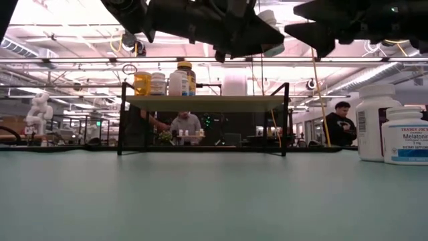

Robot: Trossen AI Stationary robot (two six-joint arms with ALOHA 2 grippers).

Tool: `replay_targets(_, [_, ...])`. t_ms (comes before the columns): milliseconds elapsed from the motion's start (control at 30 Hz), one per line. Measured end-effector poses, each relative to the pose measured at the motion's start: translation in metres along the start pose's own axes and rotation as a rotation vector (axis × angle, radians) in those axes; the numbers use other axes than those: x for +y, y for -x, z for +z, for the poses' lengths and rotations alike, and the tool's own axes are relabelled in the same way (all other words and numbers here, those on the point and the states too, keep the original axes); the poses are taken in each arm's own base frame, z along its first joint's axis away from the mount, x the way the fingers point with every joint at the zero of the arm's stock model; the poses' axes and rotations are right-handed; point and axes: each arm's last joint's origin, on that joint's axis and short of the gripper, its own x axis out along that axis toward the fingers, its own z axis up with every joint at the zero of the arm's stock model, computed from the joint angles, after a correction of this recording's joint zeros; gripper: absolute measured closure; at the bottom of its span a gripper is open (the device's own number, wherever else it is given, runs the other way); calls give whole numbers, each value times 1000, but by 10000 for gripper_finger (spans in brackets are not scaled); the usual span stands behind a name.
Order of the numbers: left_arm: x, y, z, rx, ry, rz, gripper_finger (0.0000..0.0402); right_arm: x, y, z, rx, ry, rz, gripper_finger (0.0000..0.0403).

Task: Pick and place medicine bottles onto shelf by color
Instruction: Put the small white pill bottle on the shelf

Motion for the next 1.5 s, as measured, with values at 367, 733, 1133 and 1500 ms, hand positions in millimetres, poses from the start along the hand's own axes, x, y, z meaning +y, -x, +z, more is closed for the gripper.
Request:
replay_targets(367, [0,0,-2,23,-48,-3,218,-4,-25,2,35,27,-22,154])
replay_targets(733, [0,0,-3,29,-52,-4,218,-9,-33,1,101,24,-16,204])
replay_targets(1133, [0,0,-3,35,-27,-2,217,-13,-34,0,114,21,13,260])
replay_targets(1500, [0,0,-6,62,-22,-10,217,-13,-34,-2,125,25,20,260])
